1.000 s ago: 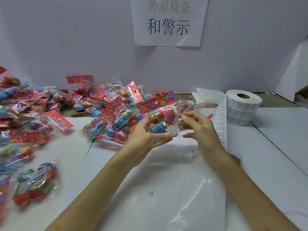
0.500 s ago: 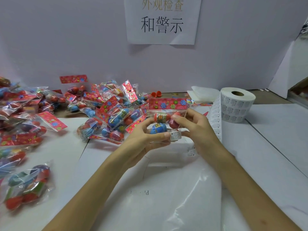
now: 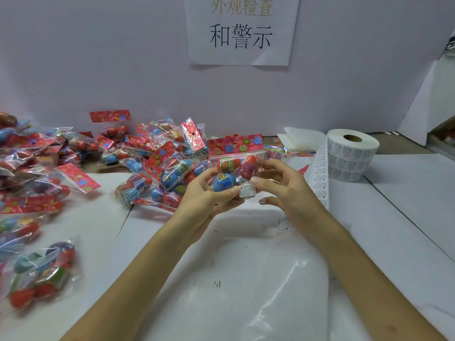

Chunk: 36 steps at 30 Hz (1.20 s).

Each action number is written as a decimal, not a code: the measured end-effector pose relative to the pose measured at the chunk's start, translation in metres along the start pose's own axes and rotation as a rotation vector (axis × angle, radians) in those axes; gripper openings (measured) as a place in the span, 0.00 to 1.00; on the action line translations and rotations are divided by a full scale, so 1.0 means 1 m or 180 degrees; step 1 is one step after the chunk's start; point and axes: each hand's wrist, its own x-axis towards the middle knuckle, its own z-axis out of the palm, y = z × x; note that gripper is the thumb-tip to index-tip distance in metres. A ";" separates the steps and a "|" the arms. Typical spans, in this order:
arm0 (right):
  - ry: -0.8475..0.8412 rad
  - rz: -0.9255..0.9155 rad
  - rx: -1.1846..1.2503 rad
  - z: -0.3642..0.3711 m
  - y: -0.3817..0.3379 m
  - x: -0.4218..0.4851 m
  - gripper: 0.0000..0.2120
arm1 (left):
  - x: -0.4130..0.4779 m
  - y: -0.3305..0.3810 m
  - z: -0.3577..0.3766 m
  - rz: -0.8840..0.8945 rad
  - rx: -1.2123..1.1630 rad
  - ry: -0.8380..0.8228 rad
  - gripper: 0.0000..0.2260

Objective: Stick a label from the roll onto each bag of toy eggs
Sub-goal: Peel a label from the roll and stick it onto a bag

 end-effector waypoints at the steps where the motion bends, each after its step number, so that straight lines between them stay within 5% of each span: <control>1: -0.0003 -0.0037 -0.0017 0.001 0.001 0.000 0.16 | 0.001 0.000 0.000 0.0018 0.0016 0.0026 0.20; 12: -0.0047 -0.0113 0.0008 -0.001 0.002 0.001 0.13 | 0.002 -0.001 -0.004 0.0024 0.0011 0.0074 0.20; 17: 0.0108 -0.0029 -0.0109 -0.010 -0.003 0.002 0.11 | -0.001 -0.001 0.000 -0.0035 0.0217 -0.0182 0.30; 25: 0.0324 -0.0415 -0.0105 -0.018 -0.003 0.004 0.08 | -0.008 -0.001 0.007 -0.0202 0.0679 -0.0611 0.24; 28: 0.0170 -0.0302 -0.0119 -0.017 -0.002 0.003 0.11 | -0.007 -0.002 0.009 -0.0011 0.1182 -0.0309 0.22; 32: -0.0008 -0.0312 -0.0282 -0.012 -0.001 0.001 0.10 | -0.001 -0.007 0.002 0.0312 0.1066 0.0076 0.06; 36: -0.0186 -0.0251 -0.0612 -0.013 -0.001 0.000 0.10 | 0.006 -0.007 -0.005 0.0311 0.1150 0.0206 0.05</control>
